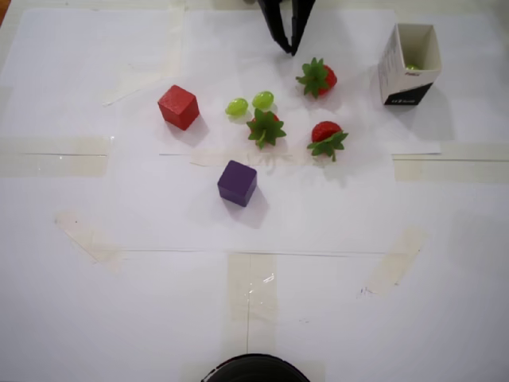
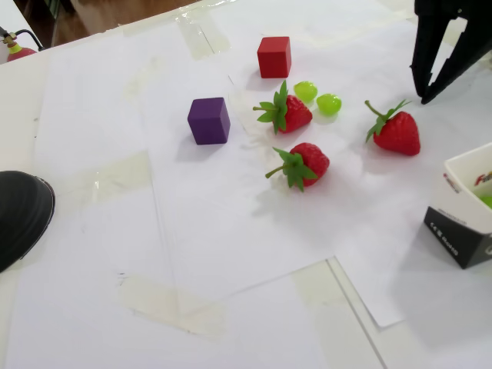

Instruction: Pick up the grapes and place them in the box.

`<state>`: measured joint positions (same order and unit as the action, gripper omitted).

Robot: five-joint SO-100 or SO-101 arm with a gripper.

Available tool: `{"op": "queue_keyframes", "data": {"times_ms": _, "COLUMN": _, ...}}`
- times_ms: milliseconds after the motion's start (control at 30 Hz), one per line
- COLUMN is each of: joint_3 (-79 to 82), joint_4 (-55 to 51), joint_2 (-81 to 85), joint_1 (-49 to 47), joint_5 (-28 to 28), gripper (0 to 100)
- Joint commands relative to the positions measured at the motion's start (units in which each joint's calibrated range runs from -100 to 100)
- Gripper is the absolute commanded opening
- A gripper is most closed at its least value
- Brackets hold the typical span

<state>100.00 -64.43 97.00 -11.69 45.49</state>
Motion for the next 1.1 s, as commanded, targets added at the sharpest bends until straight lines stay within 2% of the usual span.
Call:
{"op": "queue_keyframes", "data": {"times_ms": 0, "joint_3": 0.0, "joint_4": 0.9, "joint_2": 0.2, "joint_1": 8.0, "joint_5": 1.4, "gripper": 0}}
{"op": "queue_keyframes", "data": {"times_ms": 767, "joint_3": 0.0, "joint_4": 0.9, "joint_2": 0.7, "joint_1": 7.7, "joint_5": 1.8, "gripper": 0}}
{"op": "queue_keyframes", "data": {"times_ms": 933, "joint_3": 0.0, "joint_4": 11.1, "joint_2": 0.6, "joint_1": 5.6, "joint_5": 0.6, "gripper": 0}}
{"op": "queue_keyframes", "data": {"times_ms": 1067, "joint_3": 0.0, "joint_4": 5.9, "joint_2": 0.6, "joint_1": 4.0, "joint_5": 2.6, "gripper": 0}}
